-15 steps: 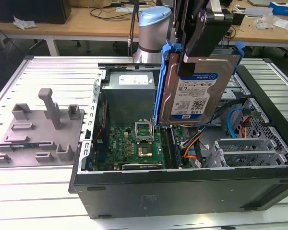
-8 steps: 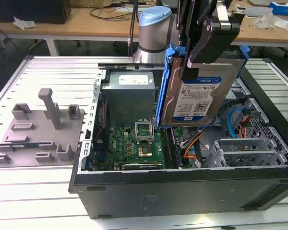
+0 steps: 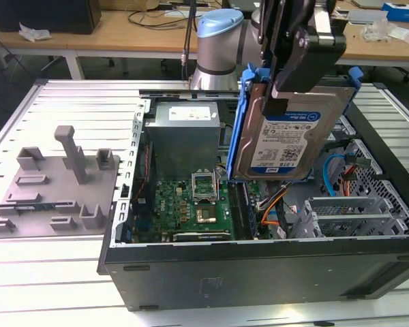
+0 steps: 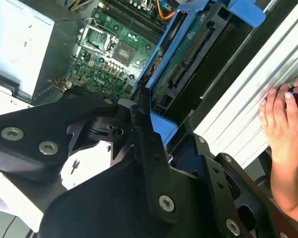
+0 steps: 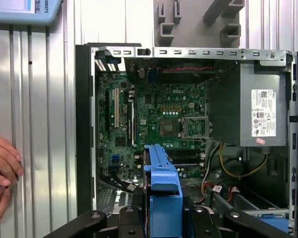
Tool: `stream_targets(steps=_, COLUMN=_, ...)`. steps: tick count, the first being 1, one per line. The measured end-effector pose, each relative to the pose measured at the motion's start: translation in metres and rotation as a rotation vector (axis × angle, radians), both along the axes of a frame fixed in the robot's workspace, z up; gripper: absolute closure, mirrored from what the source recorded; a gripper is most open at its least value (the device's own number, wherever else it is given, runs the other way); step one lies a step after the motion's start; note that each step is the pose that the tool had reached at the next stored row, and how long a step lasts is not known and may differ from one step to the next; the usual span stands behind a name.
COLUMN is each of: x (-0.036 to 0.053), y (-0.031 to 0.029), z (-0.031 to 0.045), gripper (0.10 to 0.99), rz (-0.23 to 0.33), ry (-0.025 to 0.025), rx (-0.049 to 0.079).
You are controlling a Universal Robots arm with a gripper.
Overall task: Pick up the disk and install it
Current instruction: 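Insert the disk into the insertion slot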
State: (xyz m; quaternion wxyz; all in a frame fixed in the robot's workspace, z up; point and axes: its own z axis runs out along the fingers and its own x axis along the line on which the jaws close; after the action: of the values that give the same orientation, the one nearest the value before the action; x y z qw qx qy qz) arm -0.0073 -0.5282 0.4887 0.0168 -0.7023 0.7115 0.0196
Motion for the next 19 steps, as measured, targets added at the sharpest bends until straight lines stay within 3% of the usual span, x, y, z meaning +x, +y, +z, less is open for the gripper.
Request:
stream_targets(steps=10, x=0.0462, y=-0.0037, z=-0.0004, gripper=0.718, rz=0.000, ry=0.0001, rx=0.000)
stream_targets(steps=12, x=0.0578, y=-0.0045, z=-0.0005, gripper=0.718, rz=0.000, ry=0.0001, rx=0.000)
stream_targets(steps=15, x=0.0844, y=-0.0063, z=-0.0006, gripper=0.718, rz=0.000, ry=0.0001, rx=0.000)
stream_targets(steps=19, x=0.1008, y=-0.0086, z=-0.0007, gripper=0.718, rz=0.000, ry=0.0001, rx=0.000)
